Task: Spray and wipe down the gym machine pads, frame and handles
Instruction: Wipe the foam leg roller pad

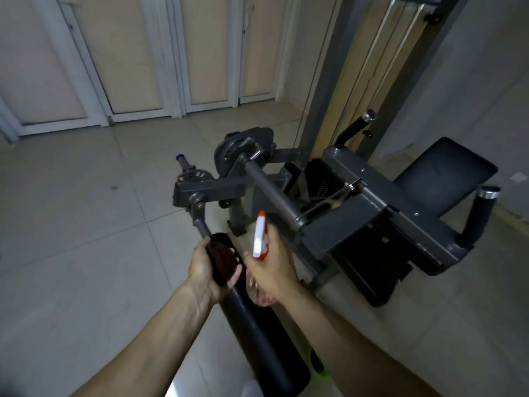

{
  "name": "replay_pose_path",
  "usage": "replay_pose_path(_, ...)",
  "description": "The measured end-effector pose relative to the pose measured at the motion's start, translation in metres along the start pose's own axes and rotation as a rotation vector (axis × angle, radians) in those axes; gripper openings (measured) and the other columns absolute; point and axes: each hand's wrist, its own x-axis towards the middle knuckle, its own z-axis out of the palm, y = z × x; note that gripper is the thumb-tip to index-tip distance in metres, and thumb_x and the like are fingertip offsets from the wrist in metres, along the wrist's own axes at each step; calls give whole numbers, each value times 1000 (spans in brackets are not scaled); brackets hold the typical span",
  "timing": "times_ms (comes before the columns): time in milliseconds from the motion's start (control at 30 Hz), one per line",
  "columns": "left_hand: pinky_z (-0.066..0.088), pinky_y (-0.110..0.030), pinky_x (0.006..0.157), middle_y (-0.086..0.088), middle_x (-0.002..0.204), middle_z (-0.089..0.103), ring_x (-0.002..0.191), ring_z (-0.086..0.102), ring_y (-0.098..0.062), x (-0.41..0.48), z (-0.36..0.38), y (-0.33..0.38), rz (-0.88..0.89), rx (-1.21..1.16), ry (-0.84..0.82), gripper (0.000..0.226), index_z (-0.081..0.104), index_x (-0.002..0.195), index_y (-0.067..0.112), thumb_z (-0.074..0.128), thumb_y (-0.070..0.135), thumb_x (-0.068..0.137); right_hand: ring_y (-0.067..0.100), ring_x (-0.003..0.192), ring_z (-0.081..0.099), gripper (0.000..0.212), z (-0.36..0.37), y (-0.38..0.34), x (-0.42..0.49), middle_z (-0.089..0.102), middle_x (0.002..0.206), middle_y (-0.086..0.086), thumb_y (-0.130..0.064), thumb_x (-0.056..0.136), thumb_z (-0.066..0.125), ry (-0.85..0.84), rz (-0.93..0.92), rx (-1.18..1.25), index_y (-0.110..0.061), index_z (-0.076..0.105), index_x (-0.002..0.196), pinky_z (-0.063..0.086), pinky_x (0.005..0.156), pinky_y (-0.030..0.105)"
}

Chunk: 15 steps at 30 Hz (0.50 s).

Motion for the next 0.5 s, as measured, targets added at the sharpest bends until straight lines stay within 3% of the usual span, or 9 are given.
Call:
replay_pose_path(167, 57, -36, 78, -3, 86, 70, 81, 65, -20, -12, -86, 41, 18, -7, 57, 41, 65, 88, 19, 51, 57, 96, 7, 105, 64, 66, 117, 26, -31, 62, 118, -13, -33, 83, 77, -171, 303, -25, -41, 45, 140, 59, 93, 38)
replay_pose_path(300, 55, -34, 75, 0, 91, 72, 85, 65, -20, -12, -144, 58, 10, 22, 61, 37, 65, 92, 23, 54, 58, 93, 8, 93, 66, 42, 184, 38, -51, 65, 103, -10, -36, 81, 76, -236, 383, -132, -37, 54, 117, 62, 83, 35)
replay_pose_path(433, 55, -33, 72, 1, 91, 72, 86, 66, -19, -13, -183, 68, -8, 62, 55, 38, 66, 95, 23, 53, 59, 93, 7, 77, 66, 20, 228, 25, -70, 66, 85, -7, -50, 93, 64, -214, 448, -121, -33, 55, 99, 61, 73, 29)
replay_pose_path(500, 55, -33, 73, 1, 93, 72, 86, 66, -19, -14, -193, 66, -41, 85, 53, 38, 65, 95, 24, 54, 60, 92, 8, 67, 65, 43, 234, 17, -79, 65, 71, -4, -65, 100, 45, -102, 525, -77, -28, 60, 85, 56, 64, 26)
